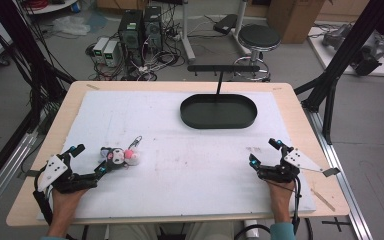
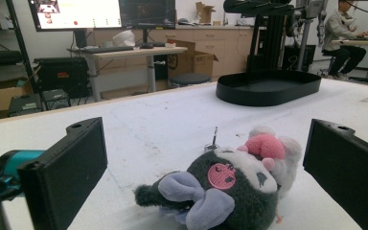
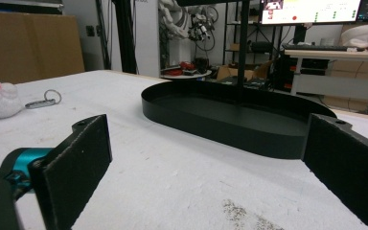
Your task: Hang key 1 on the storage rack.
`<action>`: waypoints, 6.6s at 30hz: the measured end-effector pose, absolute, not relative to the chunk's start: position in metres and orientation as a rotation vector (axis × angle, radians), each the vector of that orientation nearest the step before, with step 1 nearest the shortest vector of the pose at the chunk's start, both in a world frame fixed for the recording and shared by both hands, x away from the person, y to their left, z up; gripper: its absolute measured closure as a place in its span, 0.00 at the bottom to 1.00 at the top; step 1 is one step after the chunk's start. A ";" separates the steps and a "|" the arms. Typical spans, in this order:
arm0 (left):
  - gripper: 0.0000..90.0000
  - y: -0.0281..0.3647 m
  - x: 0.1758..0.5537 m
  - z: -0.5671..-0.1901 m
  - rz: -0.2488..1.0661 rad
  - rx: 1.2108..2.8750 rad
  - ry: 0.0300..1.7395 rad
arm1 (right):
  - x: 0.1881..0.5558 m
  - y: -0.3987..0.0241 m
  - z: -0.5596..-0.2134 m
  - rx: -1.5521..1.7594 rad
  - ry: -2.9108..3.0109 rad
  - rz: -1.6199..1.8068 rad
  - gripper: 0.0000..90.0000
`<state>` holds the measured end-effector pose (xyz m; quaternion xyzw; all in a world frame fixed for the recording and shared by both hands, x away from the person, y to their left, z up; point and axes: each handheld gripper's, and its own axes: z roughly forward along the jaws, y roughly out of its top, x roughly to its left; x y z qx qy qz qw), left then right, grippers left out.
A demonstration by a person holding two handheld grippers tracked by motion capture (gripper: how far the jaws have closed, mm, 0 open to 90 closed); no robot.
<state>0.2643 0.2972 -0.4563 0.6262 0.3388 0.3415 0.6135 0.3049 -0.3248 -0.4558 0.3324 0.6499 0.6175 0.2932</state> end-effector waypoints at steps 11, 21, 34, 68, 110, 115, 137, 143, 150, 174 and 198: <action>0.02 0.297 0.265 -0.456 0.782 1.438 0.790 | 0.305 -0.325 -0.456 0.879 1.726 1.644 0.03; 0.02 0.302 0.267 -0.451 0.717 1.456 0.817 | 0.305 -0.325 -0.456 0.873 1.719 1.641 0.03; 0.02 0.309 0.278 -0.412 0.695 1.598 0.725 | 0.304 -0.325 -0.456 0.877 1.720 1.642 0.03; 0.02 0.255 0.343 -0.370 0.381 2.342 0.382 | 0.304 -0.325 -0.456 0.876 1.717 1.643 0.03; 0.02 0.236 0.367 -0.412 0.233 2.651 0.364 | 0.304 -0.326 -0.456 0.879 1.704 1.650 0.03; 0.13 0.236 0.368 -0.413 0.221 2.661 0.360 | 0.304 -0.326 -0.456 0.879 1.705 1.651 0.03; 0.40 0.242 0.366 -0.410 0.215 2.621 0.389 | 0.304 -0.326 -0.456 0.873 1.712 1.646 0.03; 0.40 0.241 0.364 -0.403 0.229 2.550 0.399 | 0.304 -0.326 -0.456 0.877 1.716 1.650 0.03; 0.40 0.240 0.364 -0.393 0.232 2.464 0.425 | 0.307 -0.327 -0.454 0.908 1.745 1.657 0.03; 0.40 0.176 0.366 -0.352 0.190 2.210 0.290 | 0.343 -0.293 -0.365 0.665 2.085 1.773 0.03; 0.40 0.119 0.374 -0.335 0.132 2.116 0.175 | 0.377 -0.223 -0.313 0.286 2.418 1.744 0.03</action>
